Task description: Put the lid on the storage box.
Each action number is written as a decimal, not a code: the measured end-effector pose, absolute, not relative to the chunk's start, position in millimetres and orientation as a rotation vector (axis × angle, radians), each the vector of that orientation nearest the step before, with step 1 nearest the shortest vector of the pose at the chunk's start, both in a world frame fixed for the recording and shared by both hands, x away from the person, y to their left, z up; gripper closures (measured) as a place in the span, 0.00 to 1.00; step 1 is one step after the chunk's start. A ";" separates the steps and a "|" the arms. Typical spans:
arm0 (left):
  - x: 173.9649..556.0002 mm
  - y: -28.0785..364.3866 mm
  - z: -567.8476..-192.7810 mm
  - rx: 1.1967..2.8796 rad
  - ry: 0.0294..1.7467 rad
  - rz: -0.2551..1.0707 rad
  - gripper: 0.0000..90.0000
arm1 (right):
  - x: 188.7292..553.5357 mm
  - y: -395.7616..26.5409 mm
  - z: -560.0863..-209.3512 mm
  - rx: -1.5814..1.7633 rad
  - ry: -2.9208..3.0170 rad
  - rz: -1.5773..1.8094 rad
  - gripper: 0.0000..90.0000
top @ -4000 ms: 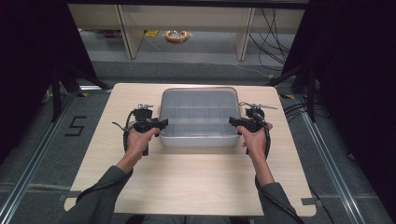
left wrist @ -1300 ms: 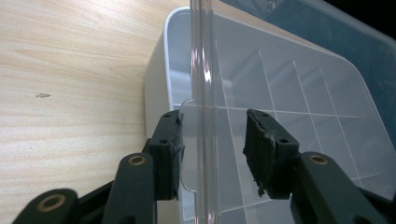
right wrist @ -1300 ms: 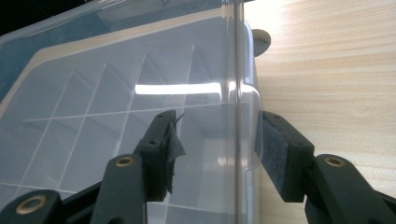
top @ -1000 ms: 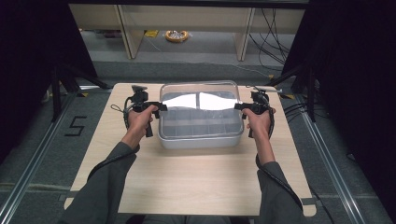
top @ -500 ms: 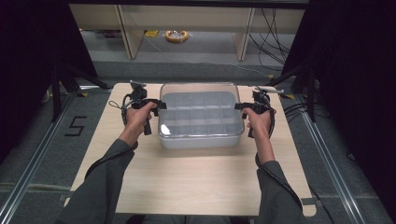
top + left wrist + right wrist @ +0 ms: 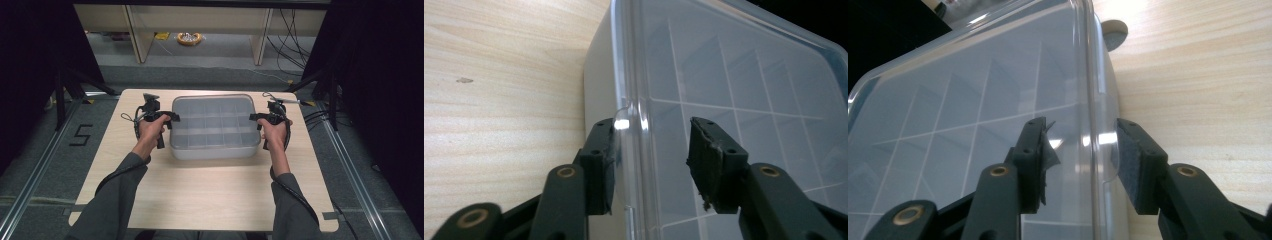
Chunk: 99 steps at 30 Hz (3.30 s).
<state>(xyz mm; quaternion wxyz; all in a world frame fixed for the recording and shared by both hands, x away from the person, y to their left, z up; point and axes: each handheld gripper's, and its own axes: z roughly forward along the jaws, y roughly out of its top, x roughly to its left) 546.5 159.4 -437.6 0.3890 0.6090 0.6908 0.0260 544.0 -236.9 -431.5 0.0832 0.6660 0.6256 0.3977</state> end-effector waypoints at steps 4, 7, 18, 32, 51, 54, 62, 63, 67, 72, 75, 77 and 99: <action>547.1 159.0 -442.0 1.550 1.751 0.074 0.58 | 542.0 -232.3 -436.4 2.050 1.838 1.191 0.63; 546.3 159.1 -442.0 1.555 1.739 0.083 0.58 | 541.6 -233.3 -439.6 2.055 1.833 1.210 0.63; 545.9 157.3 -445.9 1.571 1.701 0.107 0.52 | 540.0 -232.8 -442.1 2.045 1.848 1.216 0.59; 548.3 159.9 -449.7 1.521 1.666 0.101 0.49 | 530.0 -233.0 -444.8 2.052 1.870 1.268 0.50; 516.5 176.3 -429.2 1.618 1.532 0.159 0.35 | 501.1 -254.3 -426.2 1.837 1.906 1.330 0.38; 504.7 176.6 -427.7 1.635 1.500 0.161 0.35 | 492.7 -251.6 -422.5 1.827 1.907 1.342 0.37; 471.2 183.6 -427.1 1.647 1.424 0.152 0.32 | 466.9 -250.3 -421.6 1.696 1.976 1.370 0.37; 465.8 183.6 -427.8 1.645 1.413 0.147 0.32 | 462.7 -249.1 -421.3 1.697 1.982 1.377 0.37; 443.3 184.2 -431.2 1.677 1.366 0.132 0.30 | 447.8 -247.5 -425.4 1.645 2.012 1.374 0.36; 424.0 185.8 -434.5 1.685 1.319 0.093 0.28 | 429.8 -245.9 -428.3 1.620 2.045 1.376 0.33; 417.2 186.7 -435.5 1.690 1.306 0.106 0.27 | 425.1 -246.6 -427.7 1.616 2.051 1.382 0.33; 407.5 186.2 -439.6 1.707 1.294 0.110 0.26 | 419.2 -246.9 -427.4 1.597 2.050 1.398 0.32; 353.7 177.3 -483.4 1.822 1.152 0.123 0.21 | 367.8 -228.7 -453.0 1.468 2.160 1.371 0.26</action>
